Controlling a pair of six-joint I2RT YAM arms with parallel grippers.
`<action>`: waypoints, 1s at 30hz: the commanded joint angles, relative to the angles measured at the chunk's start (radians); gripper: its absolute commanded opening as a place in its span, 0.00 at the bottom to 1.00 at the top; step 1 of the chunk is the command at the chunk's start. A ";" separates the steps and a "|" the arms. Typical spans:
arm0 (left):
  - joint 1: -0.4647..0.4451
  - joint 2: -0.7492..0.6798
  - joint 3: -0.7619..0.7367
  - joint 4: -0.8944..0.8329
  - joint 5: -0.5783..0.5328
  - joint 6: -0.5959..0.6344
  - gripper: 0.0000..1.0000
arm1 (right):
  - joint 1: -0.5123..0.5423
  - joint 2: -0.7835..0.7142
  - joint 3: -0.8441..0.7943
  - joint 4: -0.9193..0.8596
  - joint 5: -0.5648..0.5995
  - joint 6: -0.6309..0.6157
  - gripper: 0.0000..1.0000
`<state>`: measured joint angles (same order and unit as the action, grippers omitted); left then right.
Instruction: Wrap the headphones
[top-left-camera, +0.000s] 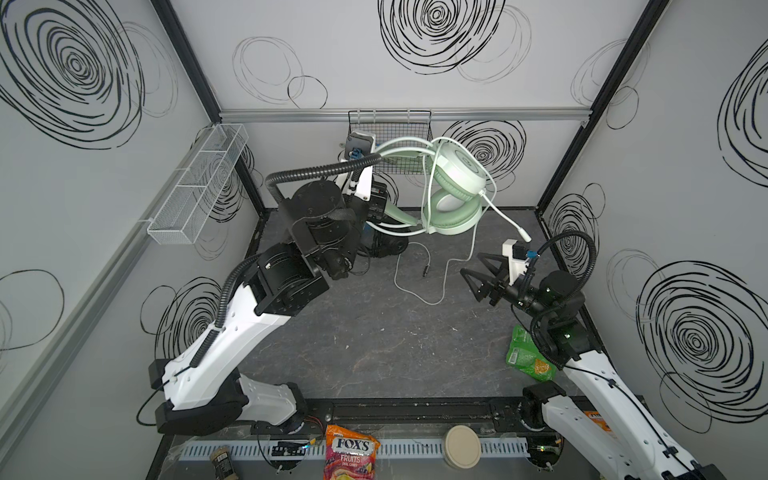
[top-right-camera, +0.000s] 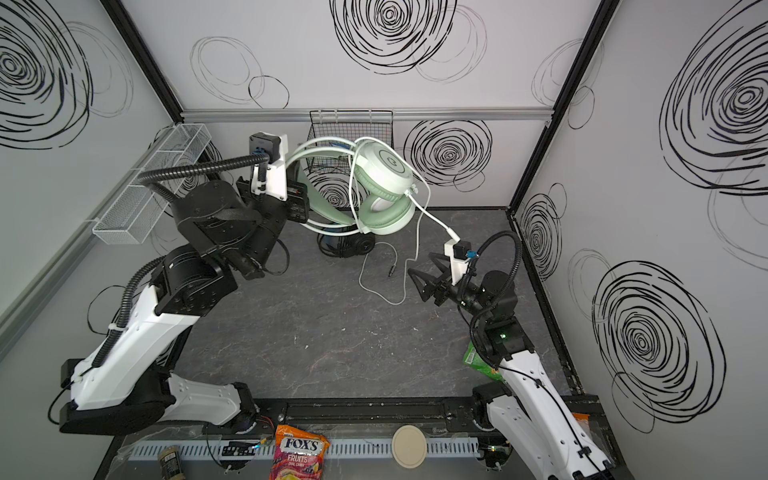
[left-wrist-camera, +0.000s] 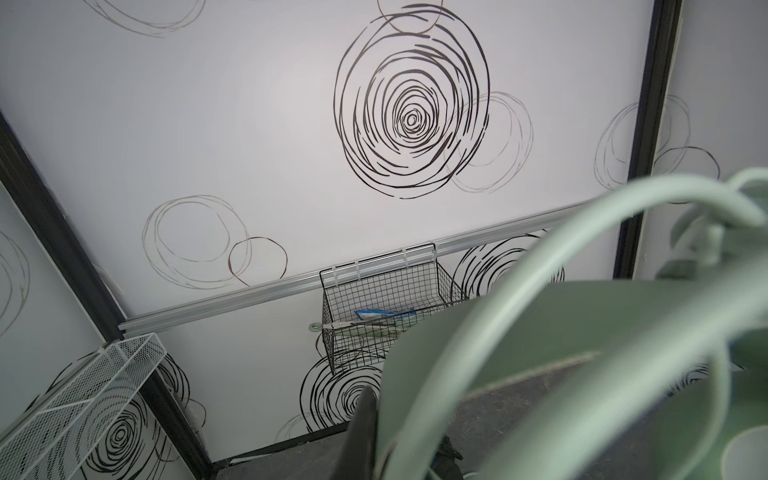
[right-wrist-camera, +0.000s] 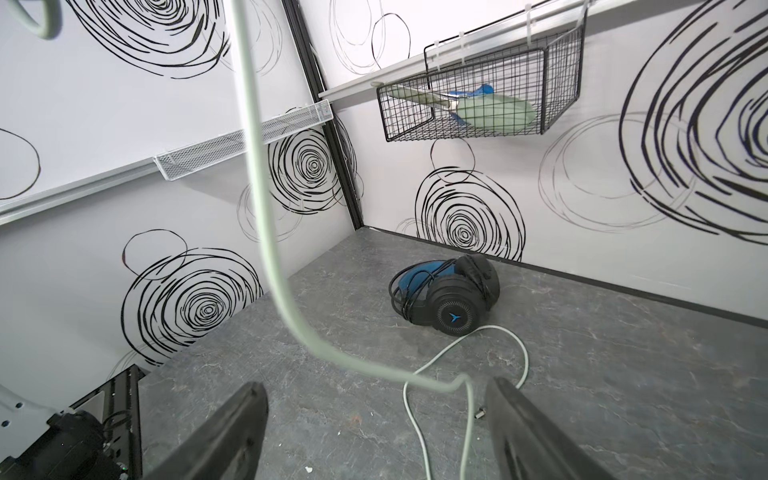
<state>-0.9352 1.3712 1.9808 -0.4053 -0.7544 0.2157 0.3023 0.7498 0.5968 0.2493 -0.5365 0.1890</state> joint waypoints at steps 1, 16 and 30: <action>-0.014 0.011 0.073 -0.048 0.061 -0.139 0.00 | 0.007 0.015 0.015 0.061 0.010 -0.036 0.86; -0.031 0.055 0.145 -0.179 0.109 -0.279 0.00 | 0.075 0.012 -0.046 0.159 -0.028 -0.083 0.86; -0.031 0.034 0.107 -0.178 0.152 -0.322 0.00 | 0.150 -0.054 -0.098 0.115 0.005 -0.093 0.86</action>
<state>-0.9619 1.4368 2.0739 -0.6933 -0.6102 -0.0254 0.4347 0.7322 0.5156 0.3634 -0.4984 0.0891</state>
